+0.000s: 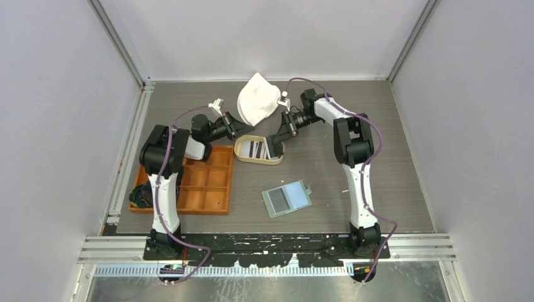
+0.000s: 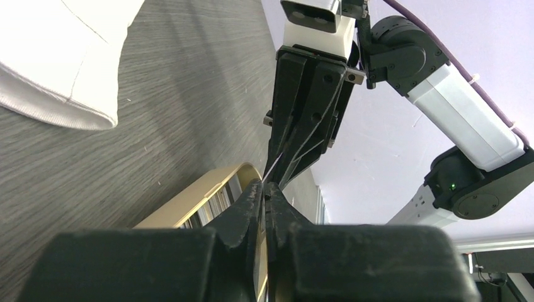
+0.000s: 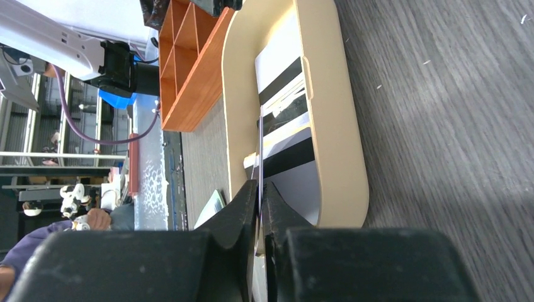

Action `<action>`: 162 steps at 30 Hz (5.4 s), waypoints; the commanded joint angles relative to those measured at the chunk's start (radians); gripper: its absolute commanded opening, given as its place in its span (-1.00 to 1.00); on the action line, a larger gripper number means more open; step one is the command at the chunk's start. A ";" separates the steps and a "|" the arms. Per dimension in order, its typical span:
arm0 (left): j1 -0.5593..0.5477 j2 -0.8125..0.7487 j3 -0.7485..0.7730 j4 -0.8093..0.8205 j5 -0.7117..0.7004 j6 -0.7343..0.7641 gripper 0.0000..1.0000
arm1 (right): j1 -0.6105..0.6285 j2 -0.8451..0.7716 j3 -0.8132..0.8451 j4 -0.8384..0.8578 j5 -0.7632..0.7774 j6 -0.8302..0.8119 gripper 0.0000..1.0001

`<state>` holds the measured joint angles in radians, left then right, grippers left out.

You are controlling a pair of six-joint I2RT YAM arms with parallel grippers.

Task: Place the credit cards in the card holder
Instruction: Pick up the credit card from the storage box, then insert the credit card into the card holder.

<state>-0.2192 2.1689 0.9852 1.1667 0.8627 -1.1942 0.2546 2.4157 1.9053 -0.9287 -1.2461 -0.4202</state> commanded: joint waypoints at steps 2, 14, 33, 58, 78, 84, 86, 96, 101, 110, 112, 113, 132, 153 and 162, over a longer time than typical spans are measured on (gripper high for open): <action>-0.001 -0.059 -0.036 0.136 -0.024 0.048 -0.80 | 0.005 -0.006 0.034 -0.006 0.007 -0.019 -0.70; -0.017 -0.169 -0.138 0.168 -0.074 0.156 -0.69 | 0.005 -0.053 0.008 0.029 0.030 0.021 -0.49; -0.084 -0.282 -0.255 0.104 -0.189 0.302 -0.21 | 0.036 -0.150 -0.122 0.403 0.133 0.463 -0.66; -0.105 -0.368 -0.316 0.021 -0.282 0.365 -0.32 | 0.070 -0.275 -0.090 0.350 0.343 0.460 -0.98; -0.308 -1.216 -0.619 -0.460 -0.492 0.474 0.99 | 0.005 -0.914 -0.784 0.770 0.062 0.779 -0.98; -0.424 -1.223 -0.708 -0.326 -0.470 0.355 0.70 | 0.004 -1.114 -1.028 1.129 0.121 0.982 -0.99; -0.509 -1.210 -0.758 -0.230 -0.596 0.398 0.69 | 0.006 -1.093 -1.026 1.156 0.108 1.018 -0.98; -0.617 -0.880 -0.708 0.183 -0.689 0.327 0.45 | 0.066 -1.081 -1.037 1.188 0.083 1.030 -0.98; -0.618 -0.781 -0.656 0.264 -0.667 0.282 0.43 | 0.083 -1.075 -1.034 1.186 0.072 1.023 -0.98; -0.605 -0.801 -0.628 0.234 -0.697 0.268 -0.46 | 0.110 -1.064 -1.026 1.159 0.054 0.988 -0.98; -0.592 -0.800 -0.629 0.234 -0.676 0.259 -0.97 | 0.110 -1.066 -1.023 1.145 0.053 0.975 -0.98; -0.584 -0.801 -0.630 0.236 -0.662 0.255 -1.00 | 0.110 -1.067 -1.019 1.131 0.049 0.962 -0.98; -0.467 -0.828 -0.594 0.189 -0.371 0.176 -0.81 | 0.158 -1.035 -0.866 0.558 0.043 0.393 -0.98; -0.390 -0.832 -0.601 0.006 -0.273 0.074 -1.00 | 0.129 -1.072 -0.742 0.028 0.344 -0.343 0.05; -0.572 -1.009 -0.613 -0.570 -0.621 0.209 -1.00 | 0.127 -1.276 -1.133 0.206 0.651 -0.974 0.99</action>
<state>-0.6987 1.2221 0.3611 0.8391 0.4381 -1.0592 0.3782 1.1419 0.8295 -0.7502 -0.7452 -1.0599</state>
